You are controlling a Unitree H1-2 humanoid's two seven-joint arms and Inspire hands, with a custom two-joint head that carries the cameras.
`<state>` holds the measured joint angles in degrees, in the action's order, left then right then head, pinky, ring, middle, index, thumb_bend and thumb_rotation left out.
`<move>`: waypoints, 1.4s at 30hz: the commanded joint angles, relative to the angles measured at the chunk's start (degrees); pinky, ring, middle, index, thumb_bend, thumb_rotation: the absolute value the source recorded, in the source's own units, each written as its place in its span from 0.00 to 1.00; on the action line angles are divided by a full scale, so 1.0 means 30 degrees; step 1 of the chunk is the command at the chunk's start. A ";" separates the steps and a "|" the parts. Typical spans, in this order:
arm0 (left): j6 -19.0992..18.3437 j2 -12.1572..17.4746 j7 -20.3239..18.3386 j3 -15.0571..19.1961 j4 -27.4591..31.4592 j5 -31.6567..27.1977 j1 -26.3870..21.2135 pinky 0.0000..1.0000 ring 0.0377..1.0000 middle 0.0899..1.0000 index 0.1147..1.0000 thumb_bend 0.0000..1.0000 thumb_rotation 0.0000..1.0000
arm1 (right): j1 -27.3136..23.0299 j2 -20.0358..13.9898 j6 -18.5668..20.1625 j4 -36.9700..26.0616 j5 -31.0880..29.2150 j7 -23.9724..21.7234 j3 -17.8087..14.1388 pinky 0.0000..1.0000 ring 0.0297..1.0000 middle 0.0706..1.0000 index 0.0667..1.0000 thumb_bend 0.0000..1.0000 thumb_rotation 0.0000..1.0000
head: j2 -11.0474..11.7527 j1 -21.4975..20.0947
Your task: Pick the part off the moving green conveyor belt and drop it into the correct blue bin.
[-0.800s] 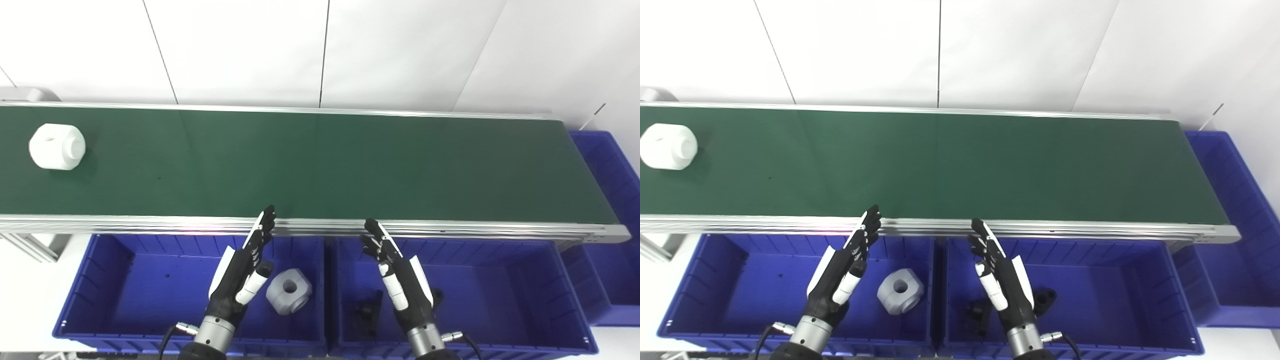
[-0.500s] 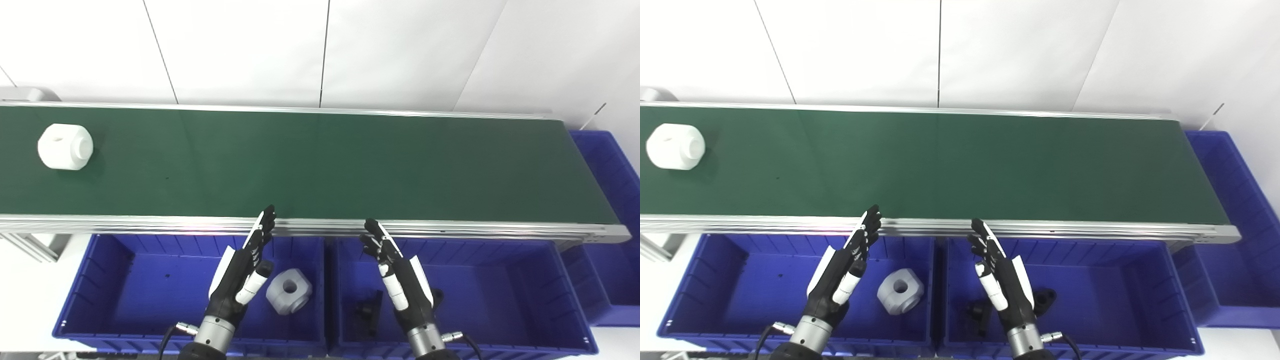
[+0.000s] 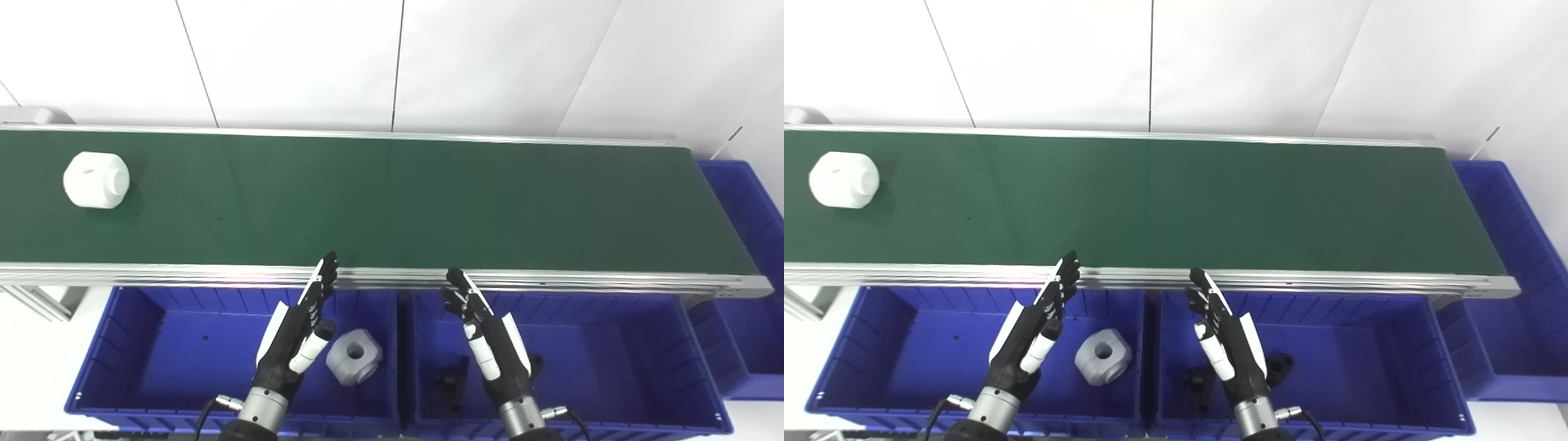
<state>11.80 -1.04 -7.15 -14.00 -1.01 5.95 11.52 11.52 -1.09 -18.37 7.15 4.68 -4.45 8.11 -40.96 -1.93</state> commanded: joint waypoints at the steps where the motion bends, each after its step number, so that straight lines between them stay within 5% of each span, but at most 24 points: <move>1: 0.0656 -0.0085 0.0066 -0.0032 0.0514 -0.0089 -0.0114 1.00 1.00 1.00 0.99 0.90 0.95 | -0.0129 0.0031 -0.0817 -0.0705 -0.0132 -0.0013 0.0048 0.87 0.89 0.94 0.95 0.87 0.99 | -0.0031 0.0048; 18: 0.0888 -0.0100 0.0086 -0.0089 0.0256 -0.0069 -0.0159 1.00 1.00 1.00 0.99 0.88 0.95 | -0.0152 -0.0031 -0.0924 -0.0480 -0.0215 -0.0069 0.0043 0.87 0.89 0.95 0.94 0.85 0.98 | 0.0162 0.0109; 33: 0.3578 -0.0863 0.0930 -0.0286 -0.4060 0.0543 -0.1020 0.98 1.00 0.98 0.94 0.92 0.89 | -0.1035 -0.0809 -0.2841 0.3213 -0.1027 -0.0414 -0.0265 0.87 0.88 0.94 0.94 0.84 0.97 | 0.4706 0.3023; 42: 0.4274 -0.1321 0.1178 -0.0238 -0.5555 0.0686 -0.1730 0.95 1.00 0.98 0.92 0.91 0.84 | -0.1742 -0.1079 -0.2852 0.4533 -0.1388 -0.0606 -0.0578 0.87 0.89 0.95 0.94 0.90 0.98 | 0.5419 0.3792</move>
<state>22.38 -4.20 -4.04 -14.61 -18.30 7.91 7.48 7.20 -4.36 -23.58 21.20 1.05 -5.97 6.64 -24.70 9.32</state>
